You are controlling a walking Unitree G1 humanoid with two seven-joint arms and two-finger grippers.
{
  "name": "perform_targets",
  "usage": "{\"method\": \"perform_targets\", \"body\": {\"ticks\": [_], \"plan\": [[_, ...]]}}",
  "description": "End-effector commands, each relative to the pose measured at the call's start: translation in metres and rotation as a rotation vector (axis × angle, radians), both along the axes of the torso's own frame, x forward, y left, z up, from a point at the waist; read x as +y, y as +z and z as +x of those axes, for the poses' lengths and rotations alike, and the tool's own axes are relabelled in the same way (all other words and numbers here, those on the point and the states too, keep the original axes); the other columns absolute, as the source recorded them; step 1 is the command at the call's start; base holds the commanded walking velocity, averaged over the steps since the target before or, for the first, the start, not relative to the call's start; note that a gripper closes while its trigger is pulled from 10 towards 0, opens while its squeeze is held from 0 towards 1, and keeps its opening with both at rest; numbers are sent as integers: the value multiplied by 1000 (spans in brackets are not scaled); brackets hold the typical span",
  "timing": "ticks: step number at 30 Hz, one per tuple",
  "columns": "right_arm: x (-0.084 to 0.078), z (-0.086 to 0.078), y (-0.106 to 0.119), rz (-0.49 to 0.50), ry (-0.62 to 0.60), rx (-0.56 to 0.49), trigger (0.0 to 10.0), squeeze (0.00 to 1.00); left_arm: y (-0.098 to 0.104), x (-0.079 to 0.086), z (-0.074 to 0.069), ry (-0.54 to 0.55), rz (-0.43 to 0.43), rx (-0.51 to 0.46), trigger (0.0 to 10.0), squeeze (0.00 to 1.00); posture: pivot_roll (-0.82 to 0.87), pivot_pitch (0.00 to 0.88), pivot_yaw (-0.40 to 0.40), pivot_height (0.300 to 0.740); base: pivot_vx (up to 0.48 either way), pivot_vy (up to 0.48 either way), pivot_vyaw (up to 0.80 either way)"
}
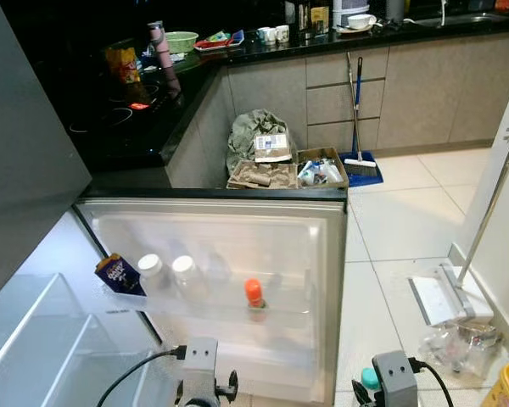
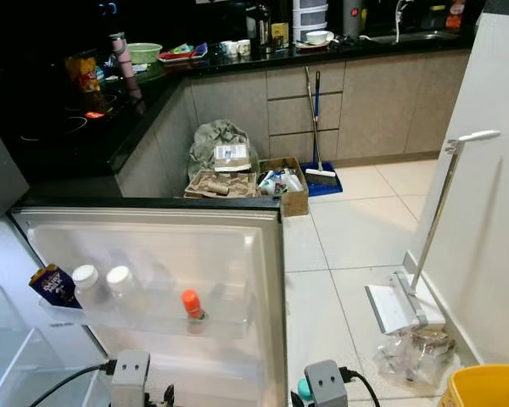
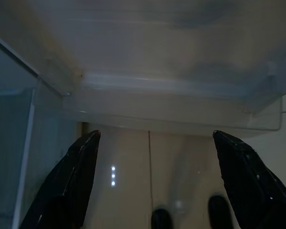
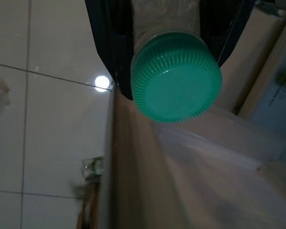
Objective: Restocking fridge
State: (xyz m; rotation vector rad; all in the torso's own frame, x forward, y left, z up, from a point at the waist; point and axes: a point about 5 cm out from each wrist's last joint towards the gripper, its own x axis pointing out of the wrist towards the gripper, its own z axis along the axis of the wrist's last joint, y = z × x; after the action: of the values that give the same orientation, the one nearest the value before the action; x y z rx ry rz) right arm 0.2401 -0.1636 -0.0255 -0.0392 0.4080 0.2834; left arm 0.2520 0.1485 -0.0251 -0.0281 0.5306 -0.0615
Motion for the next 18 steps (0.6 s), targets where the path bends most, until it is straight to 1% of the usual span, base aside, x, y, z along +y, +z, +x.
{"method": "perform_targets", "body": {"ticks": [1,8,11,12,16,18], "plan": [[5,-1,-1,20,2,0,10000,0,-5,7,-6,6,20,24,10000,0,-66,113,82,740,0,0,0],[4,-1,-1,19,2,2,10000,0,-5,6,-5,5,12,26,10000,0,-65,113,81,740,0,0,0],[4,-1,-1,18,-1,1,10000,0,-4,6,-5,-10,15,25,10000,0,-67,117,81,740,0,375,0],[4,-1,-1,18,-3,0,10000,0,-4,5,-5,-28,26,22,10000,0,-68,119,83,740,0,0,0],[4,-1,0,20,-11,-1,10000,0,-4,4,-5,-30,23,24,10000,0,-69,126,89,740,0,0,0],[4,-1,0,21,-14,-1,10000,0,-5,4,-5,-33,28,43,10000,0,-69,126,89,740,0,0,0]]}}
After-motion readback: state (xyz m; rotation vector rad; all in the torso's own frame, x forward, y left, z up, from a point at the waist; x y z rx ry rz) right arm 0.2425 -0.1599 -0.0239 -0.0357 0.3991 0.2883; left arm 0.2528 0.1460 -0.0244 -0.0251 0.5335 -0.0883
